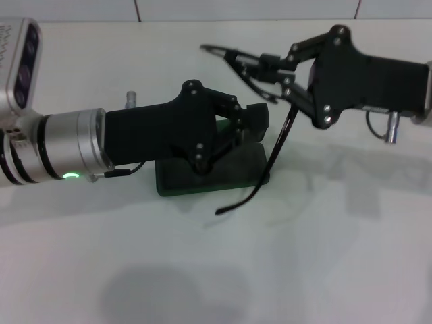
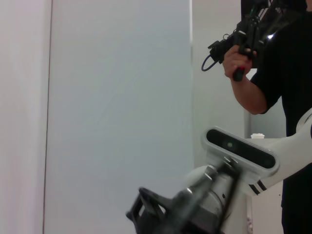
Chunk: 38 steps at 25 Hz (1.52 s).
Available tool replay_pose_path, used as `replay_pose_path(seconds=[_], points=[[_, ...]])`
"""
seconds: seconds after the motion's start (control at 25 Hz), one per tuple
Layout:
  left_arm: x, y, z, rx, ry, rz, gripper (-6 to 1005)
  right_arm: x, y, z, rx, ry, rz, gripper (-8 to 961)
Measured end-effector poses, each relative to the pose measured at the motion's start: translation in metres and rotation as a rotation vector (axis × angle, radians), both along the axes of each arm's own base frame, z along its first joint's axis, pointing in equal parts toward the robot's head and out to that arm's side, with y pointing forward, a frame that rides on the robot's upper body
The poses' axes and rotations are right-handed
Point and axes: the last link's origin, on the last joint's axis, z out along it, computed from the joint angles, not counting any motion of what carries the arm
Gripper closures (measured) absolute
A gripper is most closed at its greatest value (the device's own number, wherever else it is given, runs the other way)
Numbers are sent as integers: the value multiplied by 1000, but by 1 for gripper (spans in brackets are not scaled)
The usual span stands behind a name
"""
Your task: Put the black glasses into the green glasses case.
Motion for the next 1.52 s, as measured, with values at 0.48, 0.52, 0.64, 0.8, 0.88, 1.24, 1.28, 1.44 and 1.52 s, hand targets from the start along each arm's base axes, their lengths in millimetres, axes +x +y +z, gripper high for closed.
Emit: replay_pose_path(seconds=[0.48, 0.52, 0.64, 0.8, 0.88, 1.24, 1.28, 1.44, 1.52], points=[[-21, -2, 15, 20, 23, 53, 955, 18, 14, 34, 193, 94, -131, 895], [-21, -2, 15, 20, 23, 53, 954, 20, 15, 39, 212, 109, -144, 895], [-26, -2, 17, 25, 30, 70, 954, 22, 18, 47, 247, 143, -169, 895], [-27, -6, 13, 13, 30, 77, 953, 19, 21, 57, 265, 280, -212, 895], [-26, -7, 11, 8, 29, 75, 953, 15, 18, 57, 236, 321, -202, 895], [-18, -9, 0, -20, 20, 56, 952, -5, 9, 50, 51, 414, -167, 896], [-17, -10, 0, -22, 18, 55, 952, -7, 8, 49, 34, 424, -164, 896], [-16, -11, -1, -27, 12, 49, 951, -11, 6, 41, -22, 401, -158, 896], [-15, -11, -1, -29, 8, 45, 951, -11, 5, 36, -40, 387, -162, 896]])
